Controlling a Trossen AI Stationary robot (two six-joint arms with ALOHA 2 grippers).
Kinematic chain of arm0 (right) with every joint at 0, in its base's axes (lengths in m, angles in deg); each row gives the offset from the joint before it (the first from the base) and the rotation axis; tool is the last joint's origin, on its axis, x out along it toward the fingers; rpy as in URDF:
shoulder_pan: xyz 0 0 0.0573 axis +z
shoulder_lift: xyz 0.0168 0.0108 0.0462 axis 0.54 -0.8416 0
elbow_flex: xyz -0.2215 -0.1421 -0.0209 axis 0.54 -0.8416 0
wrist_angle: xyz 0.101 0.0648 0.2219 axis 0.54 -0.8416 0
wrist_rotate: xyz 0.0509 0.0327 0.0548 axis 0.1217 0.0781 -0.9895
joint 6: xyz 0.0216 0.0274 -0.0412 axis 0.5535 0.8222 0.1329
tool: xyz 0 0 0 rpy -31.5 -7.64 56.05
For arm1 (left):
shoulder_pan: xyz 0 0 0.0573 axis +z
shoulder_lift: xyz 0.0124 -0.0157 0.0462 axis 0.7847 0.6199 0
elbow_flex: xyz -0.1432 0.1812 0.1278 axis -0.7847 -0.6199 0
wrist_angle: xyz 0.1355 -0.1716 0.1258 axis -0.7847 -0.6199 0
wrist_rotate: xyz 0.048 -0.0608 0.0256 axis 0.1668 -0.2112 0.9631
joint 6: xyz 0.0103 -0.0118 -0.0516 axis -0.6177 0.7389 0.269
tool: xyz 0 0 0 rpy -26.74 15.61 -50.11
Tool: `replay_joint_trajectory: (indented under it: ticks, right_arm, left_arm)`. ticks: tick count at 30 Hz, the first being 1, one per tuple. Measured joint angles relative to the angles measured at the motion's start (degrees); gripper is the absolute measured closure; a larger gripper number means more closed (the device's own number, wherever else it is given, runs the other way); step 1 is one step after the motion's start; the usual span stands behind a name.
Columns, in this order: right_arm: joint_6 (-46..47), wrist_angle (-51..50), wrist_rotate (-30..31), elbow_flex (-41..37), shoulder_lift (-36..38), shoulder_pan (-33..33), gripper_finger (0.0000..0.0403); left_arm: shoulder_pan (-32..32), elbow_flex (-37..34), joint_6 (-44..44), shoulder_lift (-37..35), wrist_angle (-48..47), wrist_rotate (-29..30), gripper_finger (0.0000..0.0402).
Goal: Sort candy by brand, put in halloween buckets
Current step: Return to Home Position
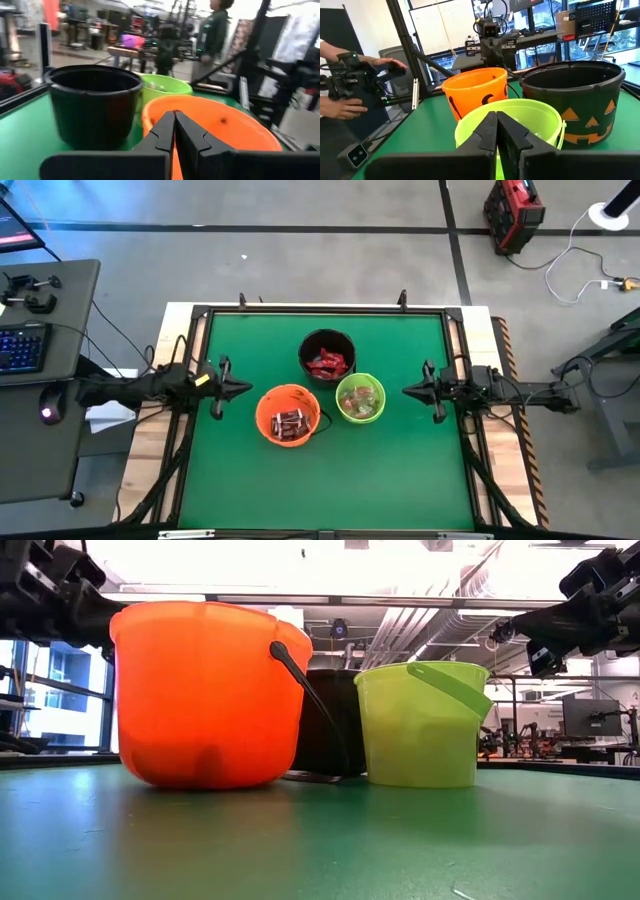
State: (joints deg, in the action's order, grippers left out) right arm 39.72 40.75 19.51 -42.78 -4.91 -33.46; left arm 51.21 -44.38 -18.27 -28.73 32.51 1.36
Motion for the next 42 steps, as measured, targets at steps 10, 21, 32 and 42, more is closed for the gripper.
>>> replay_joint_trajectory:
  ticks: [10,21,32,42]
  right_arm:
    - [0.0,0.0,0.0,0.0,-0.4,0.0,0.0402]
    - [0.0,0.0,0.0,0.0,-0.4,0.0,0.0402]
    - [0.0,0.0,0.0,0.0,-0.4,0.0,0.0402]
    - [0.0,0.0,0.0,0.0,-0.4,0.0,0.0402]
  left_arm:
    - [0.7,0.0,-1.6,0.0,-0.1,-1.3,0.0398]
    - [0.7,0.0,-1.6,0.0,-0.1,-1.1,0.0398]
    - [0.7,0.0,-1.6,0.0,-0.1,-1.1,0.0398]
    - [0.7,0.0,-1.6,0.0,-0.1,-1.1,0.0398]
